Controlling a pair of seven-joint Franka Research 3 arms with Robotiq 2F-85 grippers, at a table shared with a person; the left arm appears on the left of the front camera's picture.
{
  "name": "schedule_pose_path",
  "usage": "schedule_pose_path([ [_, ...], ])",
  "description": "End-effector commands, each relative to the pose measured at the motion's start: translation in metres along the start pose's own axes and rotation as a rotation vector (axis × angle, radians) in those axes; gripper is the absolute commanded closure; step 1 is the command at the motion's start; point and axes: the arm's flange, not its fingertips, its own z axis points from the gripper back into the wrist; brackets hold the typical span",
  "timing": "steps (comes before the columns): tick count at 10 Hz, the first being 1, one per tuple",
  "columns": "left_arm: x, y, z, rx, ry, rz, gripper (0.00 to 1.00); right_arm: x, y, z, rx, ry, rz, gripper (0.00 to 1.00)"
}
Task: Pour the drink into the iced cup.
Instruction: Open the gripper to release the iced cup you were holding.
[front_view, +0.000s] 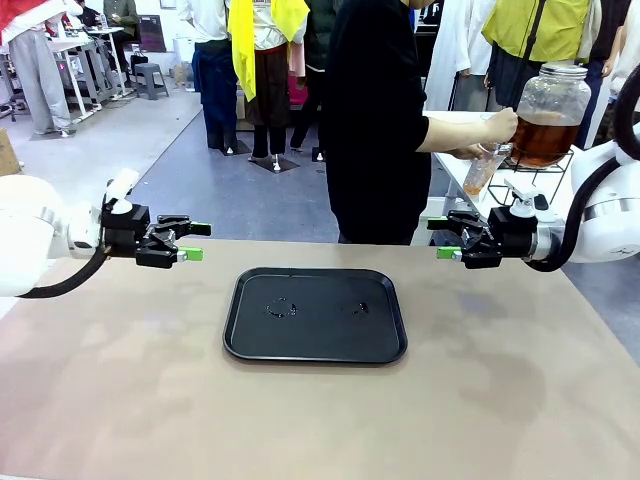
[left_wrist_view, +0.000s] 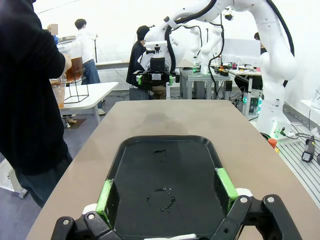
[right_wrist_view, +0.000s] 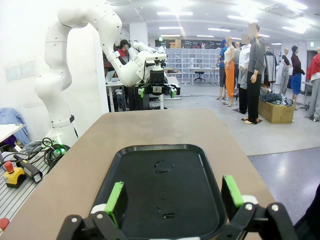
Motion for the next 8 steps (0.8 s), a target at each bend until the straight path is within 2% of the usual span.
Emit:
schedule_pose_path([
  [1,0.0019,0.0011,-0.0021,0.017,-0.004,0.001,0.00,0.0037,-0.0043,-0.0021,0.002,0.008,-0.002,0.00],
  [8,0.0019,0.0011,-0.0021,0.017,-0.004,0.001,0.00,0.0037,-0.0043,-0.0021,0.002,0.008,-0.002,0.00],
])
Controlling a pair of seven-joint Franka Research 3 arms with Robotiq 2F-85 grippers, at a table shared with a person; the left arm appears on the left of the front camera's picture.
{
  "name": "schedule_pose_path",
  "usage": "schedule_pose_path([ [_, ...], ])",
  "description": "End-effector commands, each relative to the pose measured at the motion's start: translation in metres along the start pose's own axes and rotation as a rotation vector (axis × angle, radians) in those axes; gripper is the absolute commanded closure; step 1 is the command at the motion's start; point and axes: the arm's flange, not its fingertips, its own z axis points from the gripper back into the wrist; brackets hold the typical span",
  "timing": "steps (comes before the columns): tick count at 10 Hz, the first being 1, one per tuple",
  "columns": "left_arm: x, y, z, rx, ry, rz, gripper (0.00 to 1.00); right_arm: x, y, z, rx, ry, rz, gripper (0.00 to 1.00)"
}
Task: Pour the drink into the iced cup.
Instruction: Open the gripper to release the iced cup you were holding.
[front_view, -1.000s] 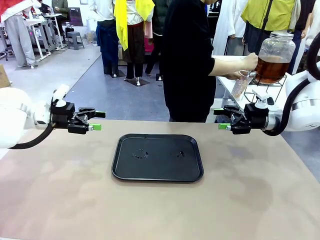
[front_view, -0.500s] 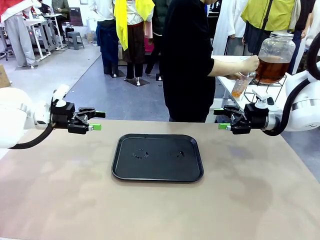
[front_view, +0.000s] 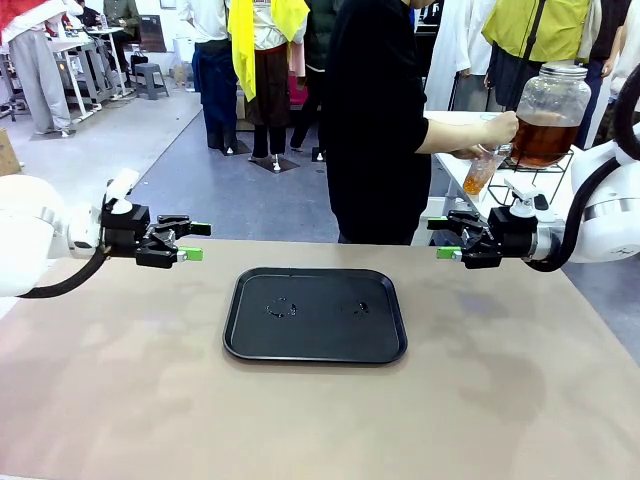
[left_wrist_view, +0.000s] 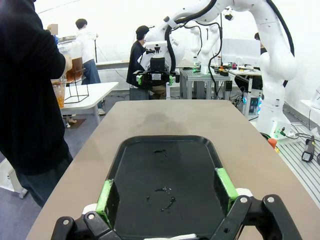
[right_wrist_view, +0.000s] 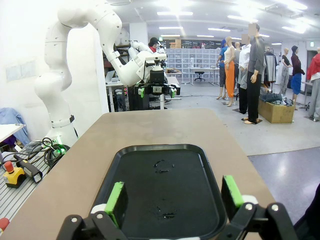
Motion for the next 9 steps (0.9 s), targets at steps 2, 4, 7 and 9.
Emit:
schedule_pose_path([
  [2,0.0019,0.0010,-0.0021,0.017,-0.004,0.001,0.00,0.0037,-0.0043,-0.0021,0.002,0.008,-0.002,0.00],
  [4,0.0019,0.0010,-0.0021,0.017,-0.004,0.001,0.00,0.0037,-0.0043,-0.0021,0.002,0.008,-0.002,0.00],
  [7,0.0019,0.0010,-0.0021,0.017,-0.004,0.001,0.00,0.0037,-0.0043,-0.0021,0.002,0.008,-0.002,0.00],
  [9,0.0019,0.0010,-0.0021,0.017,-0.004,0.001,0.00,0.0037,-0.0043,-0.0021,0.002,0.008,-0.002,0.00],
])
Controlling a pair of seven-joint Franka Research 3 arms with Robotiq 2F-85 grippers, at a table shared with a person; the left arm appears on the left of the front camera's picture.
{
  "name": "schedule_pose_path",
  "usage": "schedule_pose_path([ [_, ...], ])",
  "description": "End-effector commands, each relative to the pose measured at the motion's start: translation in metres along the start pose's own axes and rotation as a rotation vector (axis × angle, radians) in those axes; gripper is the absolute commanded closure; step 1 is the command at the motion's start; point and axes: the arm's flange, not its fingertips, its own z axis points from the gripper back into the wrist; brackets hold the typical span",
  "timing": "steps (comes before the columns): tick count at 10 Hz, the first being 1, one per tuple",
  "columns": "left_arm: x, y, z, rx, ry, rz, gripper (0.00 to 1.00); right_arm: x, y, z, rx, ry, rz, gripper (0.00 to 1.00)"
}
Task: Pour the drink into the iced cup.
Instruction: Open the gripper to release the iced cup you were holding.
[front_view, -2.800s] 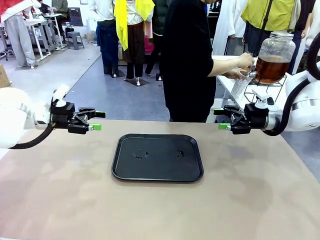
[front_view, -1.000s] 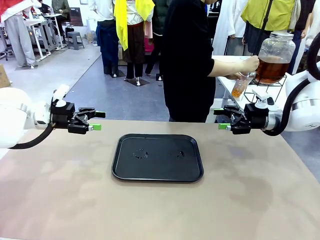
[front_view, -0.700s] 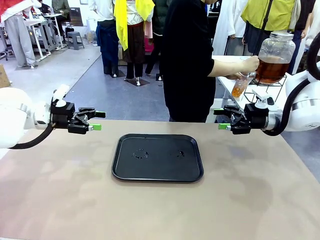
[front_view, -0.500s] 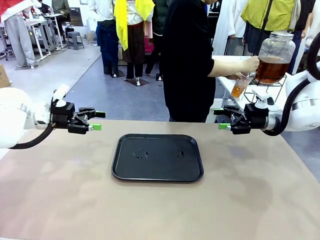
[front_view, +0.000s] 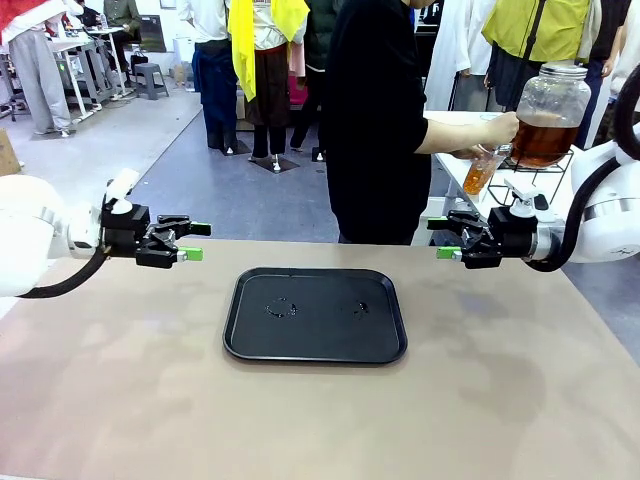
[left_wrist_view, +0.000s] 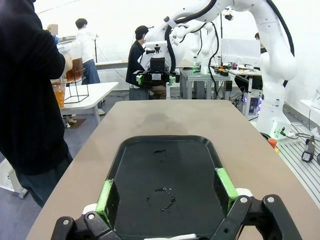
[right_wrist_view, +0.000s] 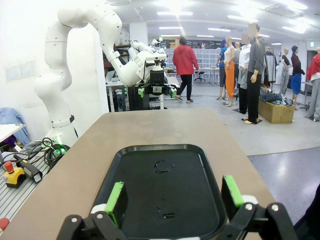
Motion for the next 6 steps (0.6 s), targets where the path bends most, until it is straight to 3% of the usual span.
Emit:
schedule_pose_path([
  [1,0.0019,0.0010,-0.0021,0.017,-0.004,0.001,0.00,0.0037,-0.0043,-0.0021,0.002,0.008,-0.002,0.00],
  [6,0.0019,0.0010,-0.0021,0.017,-0.004,0.001,0.00,0.0037,-0.0043,-0.0021,0.002,0.008,-0.002,0.00],
])
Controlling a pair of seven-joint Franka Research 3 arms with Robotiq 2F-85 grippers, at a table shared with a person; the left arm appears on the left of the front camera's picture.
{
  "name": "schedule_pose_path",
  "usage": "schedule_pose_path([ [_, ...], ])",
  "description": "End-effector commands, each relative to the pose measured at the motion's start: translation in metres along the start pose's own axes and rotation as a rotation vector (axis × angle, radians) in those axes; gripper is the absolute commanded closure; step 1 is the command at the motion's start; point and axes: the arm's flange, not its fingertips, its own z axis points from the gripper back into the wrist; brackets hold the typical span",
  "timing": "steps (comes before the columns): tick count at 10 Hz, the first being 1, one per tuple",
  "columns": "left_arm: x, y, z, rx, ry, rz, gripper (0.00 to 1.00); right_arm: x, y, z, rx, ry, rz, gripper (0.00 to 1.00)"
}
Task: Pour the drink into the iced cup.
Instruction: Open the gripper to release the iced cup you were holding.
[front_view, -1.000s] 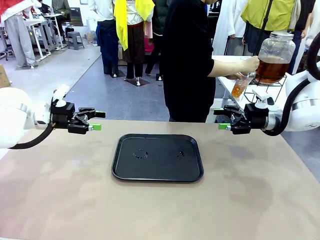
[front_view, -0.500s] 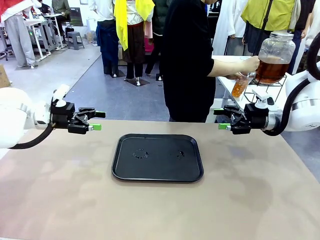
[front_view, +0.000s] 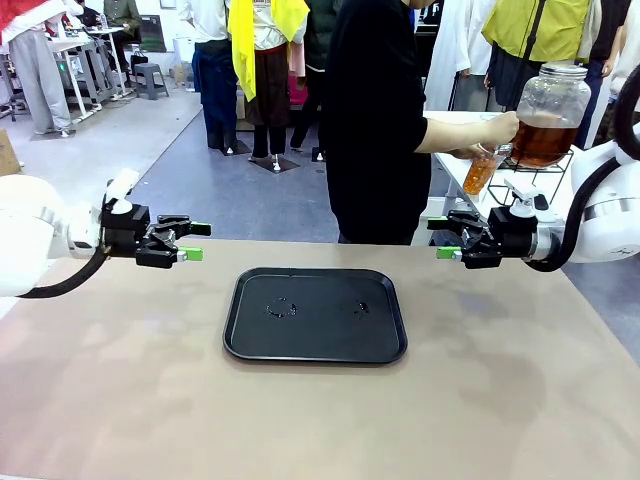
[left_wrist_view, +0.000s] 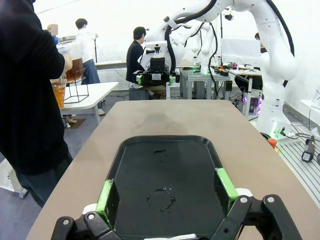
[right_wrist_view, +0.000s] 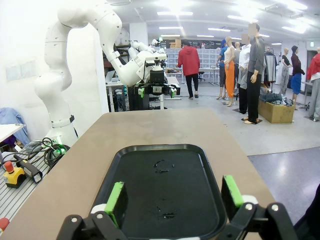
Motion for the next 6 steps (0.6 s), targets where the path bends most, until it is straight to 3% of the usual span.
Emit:
schedule_pose_path([
  [1,0.0019,0.0010,-0.0021,0.017,-0.004,0.001,0.00,0.0037,-0.0043,-0.0021,0.002,0.008,-0.002,0.00],
  [6,0.0019,0.0010,-0.0021,0.017,-0.004,0.001,0.00,0.0037,-0.0043,-0.0021,0.002,0.008,-0.002,0.00],
])
